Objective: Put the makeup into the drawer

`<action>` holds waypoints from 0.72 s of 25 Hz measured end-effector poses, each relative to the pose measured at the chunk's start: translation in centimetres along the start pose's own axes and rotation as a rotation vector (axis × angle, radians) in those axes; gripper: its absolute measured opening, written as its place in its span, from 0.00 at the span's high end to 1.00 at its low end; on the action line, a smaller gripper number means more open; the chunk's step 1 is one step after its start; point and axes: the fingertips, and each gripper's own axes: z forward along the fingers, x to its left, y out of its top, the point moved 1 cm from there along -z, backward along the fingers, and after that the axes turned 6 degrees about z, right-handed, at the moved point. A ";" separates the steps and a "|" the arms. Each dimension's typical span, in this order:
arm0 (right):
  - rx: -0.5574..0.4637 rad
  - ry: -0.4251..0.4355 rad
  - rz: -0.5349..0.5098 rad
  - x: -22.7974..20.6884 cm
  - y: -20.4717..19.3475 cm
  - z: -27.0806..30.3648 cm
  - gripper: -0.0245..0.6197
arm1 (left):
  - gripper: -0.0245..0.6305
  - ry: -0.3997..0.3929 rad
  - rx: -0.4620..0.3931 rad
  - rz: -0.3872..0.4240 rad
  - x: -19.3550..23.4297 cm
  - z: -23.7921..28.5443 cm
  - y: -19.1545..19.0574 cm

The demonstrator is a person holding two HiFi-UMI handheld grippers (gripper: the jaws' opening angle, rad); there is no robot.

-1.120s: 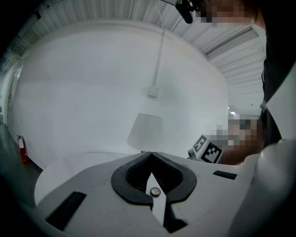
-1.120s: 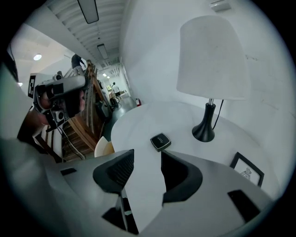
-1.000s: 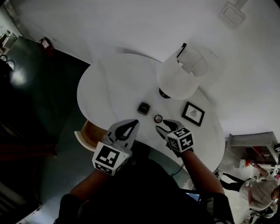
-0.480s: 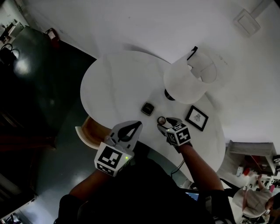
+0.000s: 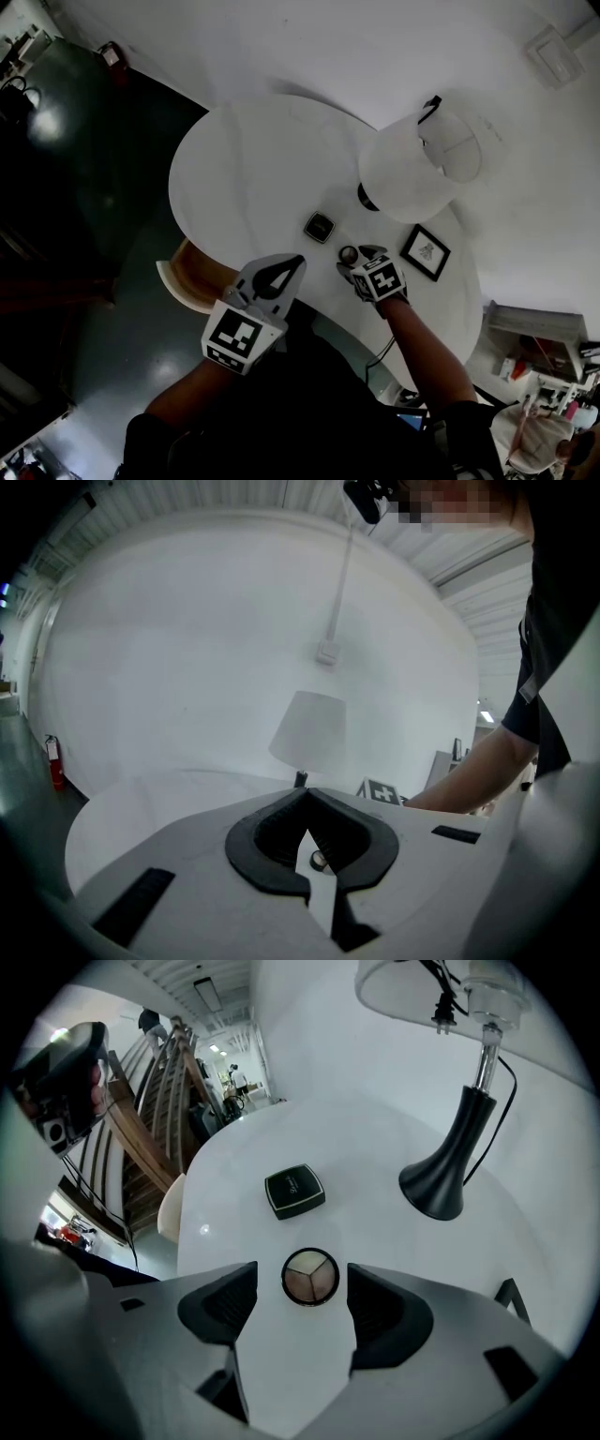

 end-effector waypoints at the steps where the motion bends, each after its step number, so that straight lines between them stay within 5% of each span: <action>1: 0.009 -0.002 -0.003 -0.1 -0.1 0.2 0.57 | 0.95 0.003 0.002 -0.003 0.0 0.0 -0.2; 18: 0.043 -0.059 -0.030 -1.4 -0.7 2.1 0.60 | 0.95 0.059 0.025 -0.033 0.9 -1.8 -1.6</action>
